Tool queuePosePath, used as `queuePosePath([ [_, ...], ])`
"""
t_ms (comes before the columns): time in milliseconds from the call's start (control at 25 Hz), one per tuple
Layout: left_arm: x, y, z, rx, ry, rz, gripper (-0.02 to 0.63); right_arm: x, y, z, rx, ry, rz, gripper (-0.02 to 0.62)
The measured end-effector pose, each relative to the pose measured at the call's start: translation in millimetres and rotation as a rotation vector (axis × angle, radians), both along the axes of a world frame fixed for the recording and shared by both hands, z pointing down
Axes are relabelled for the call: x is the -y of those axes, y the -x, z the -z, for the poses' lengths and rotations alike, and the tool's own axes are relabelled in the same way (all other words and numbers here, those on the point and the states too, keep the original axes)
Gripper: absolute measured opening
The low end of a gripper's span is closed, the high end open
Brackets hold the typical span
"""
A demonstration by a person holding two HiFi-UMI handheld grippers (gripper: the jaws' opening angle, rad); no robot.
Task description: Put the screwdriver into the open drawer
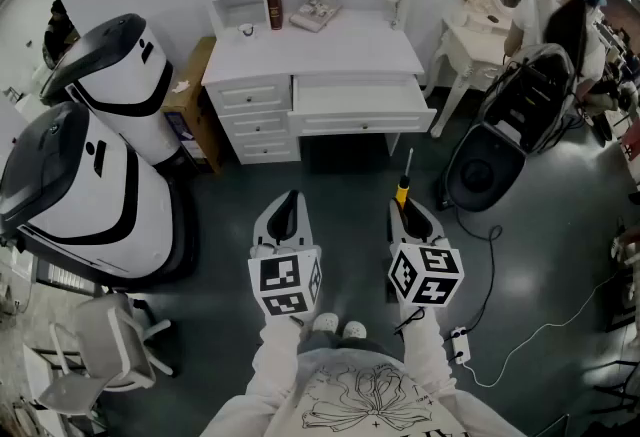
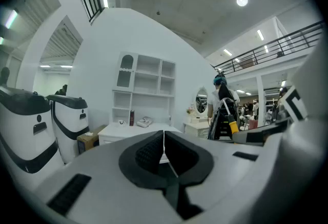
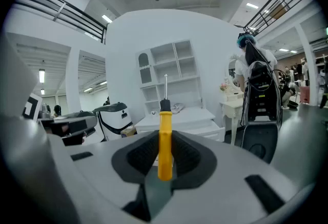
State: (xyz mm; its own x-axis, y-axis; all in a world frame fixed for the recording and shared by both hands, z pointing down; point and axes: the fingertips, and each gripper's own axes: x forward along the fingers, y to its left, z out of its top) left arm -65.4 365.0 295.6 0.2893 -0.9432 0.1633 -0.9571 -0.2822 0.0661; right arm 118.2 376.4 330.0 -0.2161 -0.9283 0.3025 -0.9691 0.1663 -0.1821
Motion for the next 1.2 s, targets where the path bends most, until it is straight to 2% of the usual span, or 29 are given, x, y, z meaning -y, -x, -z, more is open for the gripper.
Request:
queuePosePath([
  [1200,61,28,-22,0.004,0.025,-0.057,0.006,52,33,-25,0.029,0.038,-0.039,0.072],
])
